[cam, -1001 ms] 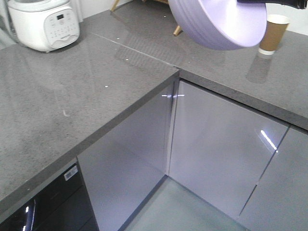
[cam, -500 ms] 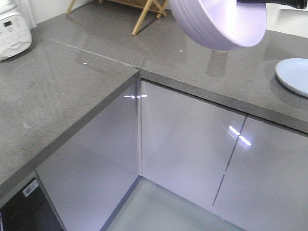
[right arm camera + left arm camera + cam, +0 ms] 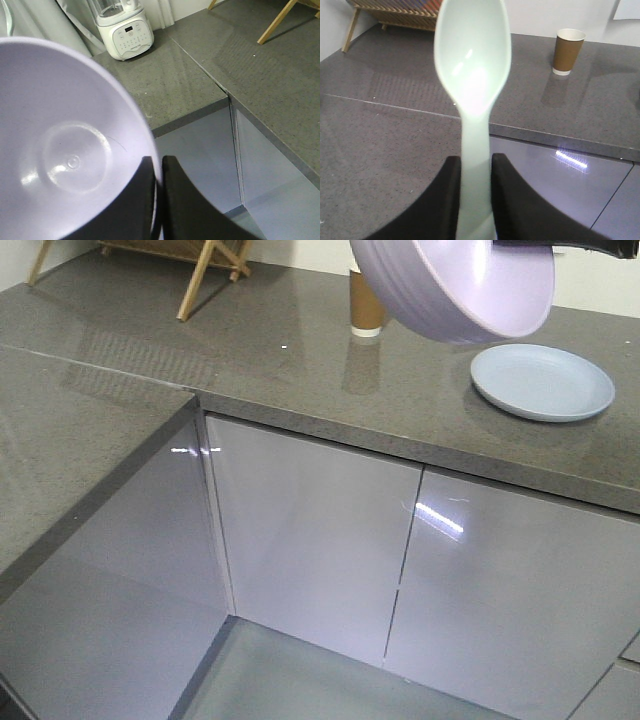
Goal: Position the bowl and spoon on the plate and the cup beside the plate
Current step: 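Drive the base, holding spoon and bowl, toward the light blue plate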
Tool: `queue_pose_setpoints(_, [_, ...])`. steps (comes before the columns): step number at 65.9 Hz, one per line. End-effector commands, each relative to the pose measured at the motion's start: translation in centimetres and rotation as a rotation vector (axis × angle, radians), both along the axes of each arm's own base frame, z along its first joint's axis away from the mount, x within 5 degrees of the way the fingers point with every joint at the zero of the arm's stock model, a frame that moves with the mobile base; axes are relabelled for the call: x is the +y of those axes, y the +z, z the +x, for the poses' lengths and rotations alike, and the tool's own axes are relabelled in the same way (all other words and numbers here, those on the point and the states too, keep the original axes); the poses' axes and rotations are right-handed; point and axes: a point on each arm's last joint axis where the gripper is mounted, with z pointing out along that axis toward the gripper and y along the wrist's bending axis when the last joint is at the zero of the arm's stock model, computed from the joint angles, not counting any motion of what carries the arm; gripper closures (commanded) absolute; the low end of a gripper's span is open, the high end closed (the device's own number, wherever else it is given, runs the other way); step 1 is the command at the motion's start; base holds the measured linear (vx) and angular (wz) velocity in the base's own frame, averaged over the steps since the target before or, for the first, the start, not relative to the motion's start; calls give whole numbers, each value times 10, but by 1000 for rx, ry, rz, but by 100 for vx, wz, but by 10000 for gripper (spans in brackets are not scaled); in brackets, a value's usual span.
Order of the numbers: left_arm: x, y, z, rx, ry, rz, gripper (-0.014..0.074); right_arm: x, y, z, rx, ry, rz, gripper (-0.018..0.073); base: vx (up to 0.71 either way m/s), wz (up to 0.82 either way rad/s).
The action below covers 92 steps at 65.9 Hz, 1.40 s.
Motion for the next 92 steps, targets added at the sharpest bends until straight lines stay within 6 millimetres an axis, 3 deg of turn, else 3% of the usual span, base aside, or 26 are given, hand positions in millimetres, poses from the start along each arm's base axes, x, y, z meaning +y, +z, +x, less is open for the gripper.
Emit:
queue_pose_setpoints(1, [0, 14, -3, -96, -3, -17, 602, 2, 21, -14, -90, -5, 61, 561, 1, -23])
queue_pose_setpoints(92, [0, 14, -3, -96, -3, -17, 602, 2, 21, -14, -90, -5, 61, 561, 0, -14])
